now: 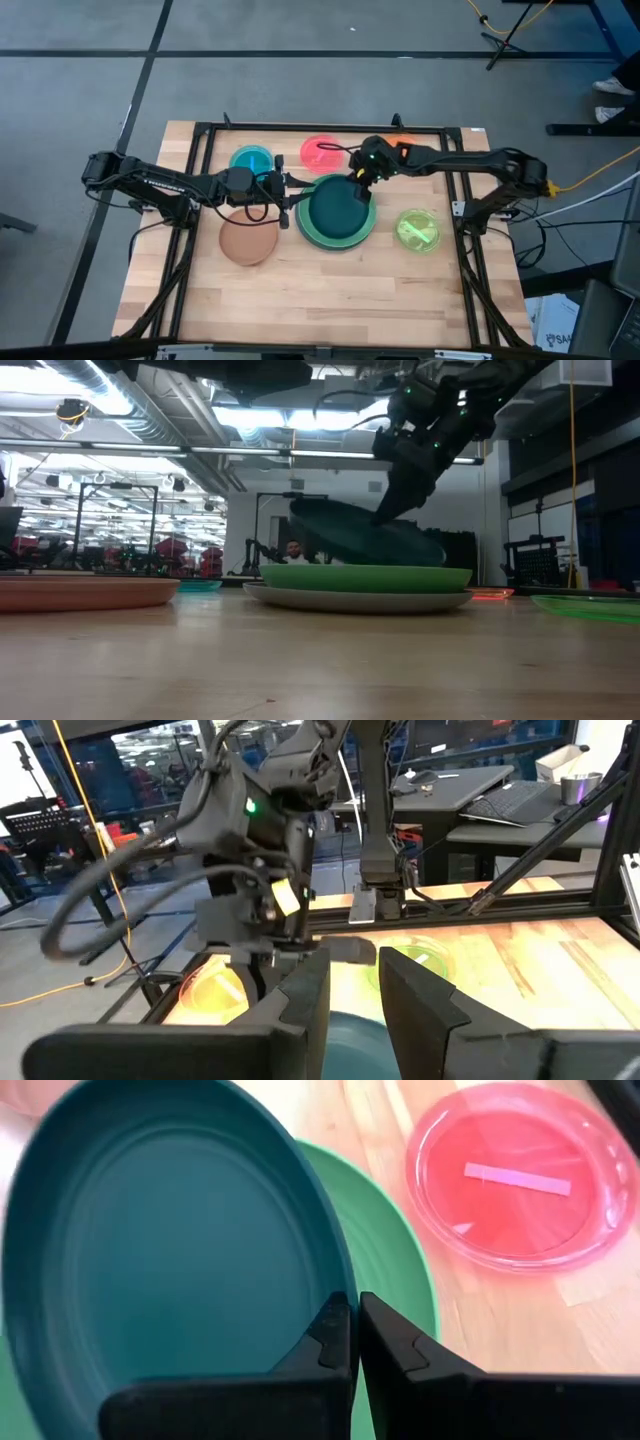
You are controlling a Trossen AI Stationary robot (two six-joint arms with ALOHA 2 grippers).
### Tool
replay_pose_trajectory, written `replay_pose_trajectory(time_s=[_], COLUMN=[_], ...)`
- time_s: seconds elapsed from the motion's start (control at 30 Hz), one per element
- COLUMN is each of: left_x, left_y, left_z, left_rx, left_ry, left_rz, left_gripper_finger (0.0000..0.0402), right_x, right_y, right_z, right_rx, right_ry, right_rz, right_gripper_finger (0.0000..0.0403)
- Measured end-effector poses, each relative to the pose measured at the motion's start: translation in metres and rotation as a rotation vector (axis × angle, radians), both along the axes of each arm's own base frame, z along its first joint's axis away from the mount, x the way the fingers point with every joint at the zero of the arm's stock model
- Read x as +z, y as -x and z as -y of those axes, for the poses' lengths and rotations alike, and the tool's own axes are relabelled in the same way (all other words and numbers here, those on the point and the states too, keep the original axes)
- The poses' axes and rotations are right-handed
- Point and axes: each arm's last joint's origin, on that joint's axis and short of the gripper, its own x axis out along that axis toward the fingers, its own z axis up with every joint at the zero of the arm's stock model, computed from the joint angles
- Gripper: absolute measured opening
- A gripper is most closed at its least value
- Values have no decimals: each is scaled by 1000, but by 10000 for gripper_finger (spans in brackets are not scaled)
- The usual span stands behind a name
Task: Stack plastic plates
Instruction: Stack the dark green plate on top of the light green plate, then stack the brown plate on top of the dark green plate
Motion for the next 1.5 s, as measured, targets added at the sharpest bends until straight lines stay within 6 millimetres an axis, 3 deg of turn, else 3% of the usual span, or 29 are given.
replay_pose_trajectory(time_s=[0.5, 0.87, 1.07, 1.17, 1.37, 1.5], left_x=[0, 0, 0, 1, -1, -8], left_y=[0, 0, 0, 0, 1, 2], left_z=[0, 0, 2, 1, -4, -4], left_rx=[0, -4, -72, -38, 153, 172], left_ry=[0, 3, 134, 149, 157, 165], left_rz=[0, 1, 20, 36, 30, -29], left_gripper_finger=[82, 82, 82, 82, 82, 82], right_x=[-36, -37, -37, -37, -36, -12], right_y=[-16, -16, -17, -17, -17, -5], right_z=[8, 9, 8, 8, 7, -4], right_rx=[-58, -44, 2, 11, 25, 46], right_ry=[51, 84, 85, 77, 89, 72], right_rz=[-88, -98, -86, -84, -85, -109], right_gripper_finger=[3, 3, 5, 29, 114, 149])
